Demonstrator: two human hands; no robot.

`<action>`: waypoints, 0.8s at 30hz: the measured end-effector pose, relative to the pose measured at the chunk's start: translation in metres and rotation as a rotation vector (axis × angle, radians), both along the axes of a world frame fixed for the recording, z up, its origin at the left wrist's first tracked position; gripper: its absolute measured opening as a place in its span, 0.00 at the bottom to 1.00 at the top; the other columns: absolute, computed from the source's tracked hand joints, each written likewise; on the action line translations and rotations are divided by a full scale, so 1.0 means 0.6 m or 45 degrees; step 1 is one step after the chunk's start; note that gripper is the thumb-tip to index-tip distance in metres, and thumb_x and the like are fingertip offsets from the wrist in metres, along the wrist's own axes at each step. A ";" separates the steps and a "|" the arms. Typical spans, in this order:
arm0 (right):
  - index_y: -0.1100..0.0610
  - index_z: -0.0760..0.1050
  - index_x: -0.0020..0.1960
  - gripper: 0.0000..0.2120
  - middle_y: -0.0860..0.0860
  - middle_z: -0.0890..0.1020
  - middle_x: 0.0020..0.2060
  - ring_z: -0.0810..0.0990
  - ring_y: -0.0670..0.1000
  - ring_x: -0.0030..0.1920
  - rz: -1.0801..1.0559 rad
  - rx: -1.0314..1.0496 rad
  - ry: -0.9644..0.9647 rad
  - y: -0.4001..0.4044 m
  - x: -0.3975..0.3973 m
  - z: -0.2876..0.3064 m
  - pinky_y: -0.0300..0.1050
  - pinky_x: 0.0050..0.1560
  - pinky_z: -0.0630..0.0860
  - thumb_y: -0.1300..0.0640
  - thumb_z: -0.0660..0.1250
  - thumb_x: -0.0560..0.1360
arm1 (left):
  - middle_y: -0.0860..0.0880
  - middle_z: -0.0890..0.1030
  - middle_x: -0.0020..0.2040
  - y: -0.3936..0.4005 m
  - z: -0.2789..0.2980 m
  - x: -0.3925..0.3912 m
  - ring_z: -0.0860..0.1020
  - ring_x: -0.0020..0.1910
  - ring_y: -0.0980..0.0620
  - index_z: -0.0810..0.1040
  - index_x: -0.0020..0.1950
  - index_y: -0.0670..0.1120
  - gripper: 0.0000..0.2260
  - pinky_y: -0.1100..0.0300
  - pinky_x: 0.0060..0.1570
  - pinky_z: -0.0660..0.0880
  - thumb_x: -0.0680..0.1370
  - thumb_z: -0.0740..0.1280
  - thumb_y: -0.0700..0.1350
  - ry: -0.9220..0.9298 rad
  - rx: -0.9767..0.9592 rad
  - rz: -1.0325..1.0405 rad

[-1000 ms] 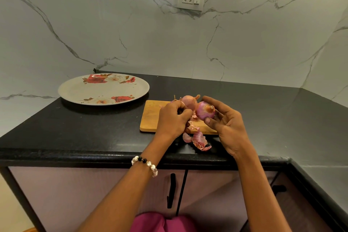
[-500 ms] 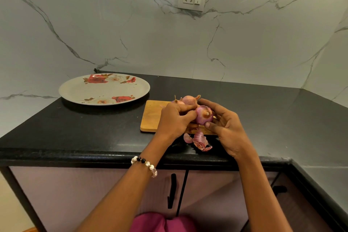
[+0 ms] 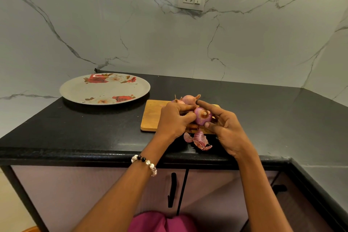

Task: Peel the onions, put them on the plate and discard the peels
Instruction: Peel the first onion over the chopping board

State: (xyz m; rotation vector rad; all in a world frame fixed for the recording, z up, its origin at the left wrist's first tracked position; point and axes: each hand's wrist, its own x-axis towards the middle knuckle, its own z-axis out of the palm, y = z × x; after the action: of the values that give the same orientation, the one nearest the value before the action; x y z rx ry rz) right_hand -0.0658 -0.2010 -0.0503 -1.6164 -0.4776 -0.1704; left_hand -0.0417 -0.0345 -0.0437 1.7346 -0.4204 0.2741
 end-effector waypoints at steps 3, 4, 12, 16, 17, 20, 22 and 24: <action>0.54 0.75 0.67 0.28 0.58 0.76 0.65 0.78 0.57 0.65 0.021 0.025 -0.003 -0.001 0.002 -0.002 0.56 0.60 0.80 0.79 0.59 0.76 | 0.43 0.83 0.50 0.000 -0.001 0.000 0.84 0.43 0.50 0.81 0.57 0.41 0.12 0.50 0.41 0.82 0.75 0.68 0.36 -0.008 0.027 0.023; 0.56 0.75 0.68 0.28 0.60 0.75 0.66 0.78 0.58 0.66 0.034 0.044 -0.012 -0.002 0.003 -0.003 0.55 0.60 0.80 0.80 0.59 0.76 | 0.42 0.83 0.50 0.001 0.000 0.000 0.84 0.42 0.49 0.81 0.57 0.41 0.12 0.50 0.41 0.82 0.75 0.68 0.34 0.000 0.011 0.043; 0.55 0.74 0.68 0.30 0.62 0.74 0.68 0.76 0.56 0.67 0.028 0.137 -0.053 -0.002 0.002 -0.003 0.51 0.63 0.78 0.81 0.59 0.75 | 0.43 0.84 0.47 0.001 0.009 -0.010 0.84 0.41 0.48 0.82 0.56 0.43 0.09 0.49 0.42 0.82 0.76 0.69 0.41 0.122 -0.228 -0.048; 0.54 0.69 0.71 0.33 0.54 0.77 0.68 0.76 0.52 0.68 -0.024 0.128 -0.090 -0.001 0.001 0.000 0.45 0.63 0.77 0.81 0.62 0.73 | 0.45 0.82 0.55 0.002 0.007 -0.009 0.83 0.51 0.48 0.78 0.64 0.46 0.24 0.46 0.43 0.82 0.68 0.73 0.47 0.150 -0.171 -0.184; 0.54 0.68 0.72 0.34 0.53 0.77 0.68 0.76 0.52 0.68 -0.036 0.133 -0.098 -0.001 0.001 0.001 0.46 0.64 0.77 0.80 0.63 0.73 | 0.46 0.82 0.56 0.002 0.007 -0.010 0.82 0.52 0.49 0.77 0.64 0.47 0.25 0.47 0.44 0.82 0.68 0.74 0.46 0.130 -0.160 -0.199; 0.53 0.70 0.70 0.30 0.51 0.79 0.65 0.78 0.51 0.66 -0.103 0.128 -0.125 0.001 -0.002 0.004 0.47 0.62 0.78 0.74 0.68 0.73 | 0.49 0.82 0.56 0.003 0.009 -0.010 0.81 0.54 0.54 0.77 0.64 0.50 0.26 0.57 0.49 0.80 0.67 0.77 0.43 0.052 -0.139 -0.204; 0.53 0.73 0.67 0.26 0.50 0.81 0.61 0.80 0.51 0.63 -0.154 0.110 -0.142 0.003 -0.005 0.006 0.47 0.61 0.79 0.72 0.69 0.74 | 0.52 0.81 0.55 0.003 0.012 -0.013 0.80 0.53 0.55 0.77 0.63 0.55 0.27 0.64 0.49 0.79 0.66 0.77 0.41 -0.004 -0.108 -0.166; 0.52 0.76 0.64 0.24 0.49 0.83 0.59 0.81 0.51 0.61 -0.168 0.100 -0.153 0.005 -0.007 0.007 0.46 0.60 0.79 0.72 0.70 0.74 | 0.52 0.81 0.54 0.004 0.015 -0.015 0.81 0.51 0.54 0.76 0.59 0.59 0.27 0.65 0.47 0.79 0.65 0.78 0.40 -0.031 -0.123 -0.151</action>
State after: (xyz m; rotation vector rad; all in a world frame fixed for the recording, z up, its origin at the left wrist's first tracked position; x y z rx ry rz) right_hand -0.0699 -0.1980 -0.0461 -1.5666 -0.4508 -0.3828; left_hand -0.0508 -0.0323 -0.0350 1.6069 -0.5178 0.2264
